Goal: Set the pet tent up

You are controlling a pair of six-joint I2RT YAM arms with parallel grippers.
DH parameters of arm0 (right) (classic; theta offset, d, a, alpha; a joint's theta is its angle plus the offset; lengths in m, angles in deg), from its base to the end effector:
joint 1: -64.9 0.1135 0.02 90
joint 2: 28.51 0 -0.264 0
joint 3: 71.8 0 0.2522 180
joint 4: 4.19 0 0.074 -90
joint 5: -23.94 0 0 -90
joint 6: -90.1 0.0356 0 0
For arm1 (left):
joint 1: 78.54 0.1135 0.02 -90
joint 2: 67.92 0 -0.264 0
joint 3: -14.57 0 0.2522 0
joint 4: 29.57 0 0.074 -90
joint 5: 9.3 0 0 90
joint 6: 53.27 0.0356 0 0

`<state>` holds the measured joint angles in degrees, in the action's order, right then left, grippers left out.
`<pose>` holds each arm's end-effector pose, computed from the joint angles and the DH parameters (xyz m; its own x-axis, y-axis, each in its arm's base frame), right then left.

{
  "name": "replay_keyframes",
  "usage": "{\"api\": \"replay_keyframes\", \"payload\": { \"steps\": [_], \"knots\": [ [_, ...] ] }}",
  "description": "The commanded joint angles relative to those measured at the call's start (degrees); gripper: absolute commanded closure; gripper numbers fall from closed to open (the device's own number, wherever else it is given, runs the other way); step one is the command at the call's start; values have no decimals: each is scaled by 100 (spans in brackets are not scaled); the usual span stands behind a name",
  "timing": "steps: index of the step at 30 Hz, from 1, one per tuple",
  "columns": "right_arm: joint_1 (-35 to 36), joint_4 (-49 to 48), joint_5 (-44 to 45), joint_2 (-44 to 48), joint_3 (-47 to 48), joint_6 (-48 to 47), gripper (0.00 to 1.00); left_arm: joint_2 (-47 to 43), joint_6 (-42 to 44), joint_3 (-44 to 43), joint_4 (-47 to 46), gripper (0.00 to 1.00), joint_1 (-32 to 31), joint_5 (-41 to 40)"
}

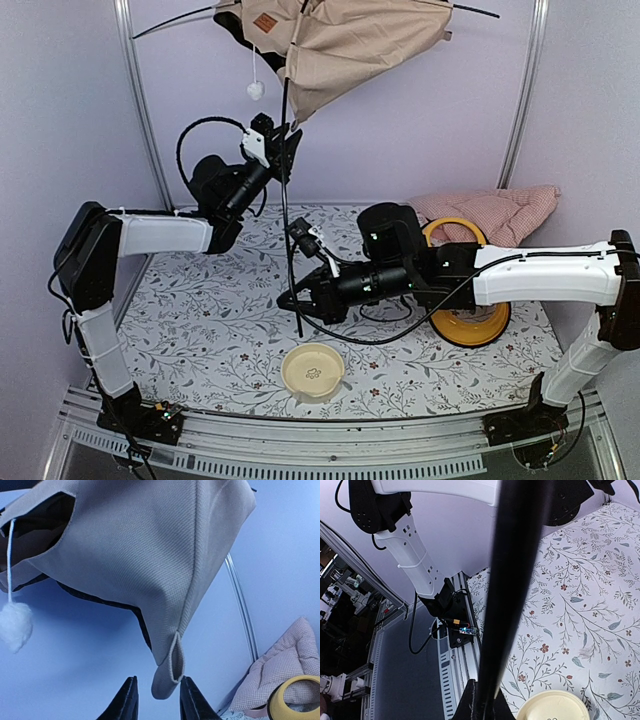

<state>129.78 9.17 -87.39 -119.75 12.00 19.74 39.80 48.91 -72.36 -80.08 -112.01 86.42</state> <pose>0.1479 0.3459 0.3067 -0.4740 -0.2734 -0.8370 -0.8796 0.1905 0.4359 0.3577 -0.2407 0.3297 0.5353 -0.1022 -0.8385 0.5197 0.8224 0.2315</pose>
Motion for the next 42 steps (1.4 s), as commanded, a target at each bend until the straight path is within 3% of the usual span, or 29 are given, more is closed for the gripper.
{"api": "replay_keyframes", "payload": {
  "steps": [1,18,26,32,42],
  "knots": [
    [-15,-298,214,-17,222,-118,100,81,-7,-180,35,70,87,10],
    [-9,-240,269,1,222,-119,100,150,-59,-202,-1,86,98,20],
    [-9,-253,274,10,194,-105,100,36,-170,-38,-78,100,66,-134],
    [68,-504,344,177,-215,26,100,-579,-141,1122,-290,100,-371,-676],
    [590,-1381,742,525,-1320,631,100,-1926,-353,3615,-552,100,-2271,-3024]
  ]
}}
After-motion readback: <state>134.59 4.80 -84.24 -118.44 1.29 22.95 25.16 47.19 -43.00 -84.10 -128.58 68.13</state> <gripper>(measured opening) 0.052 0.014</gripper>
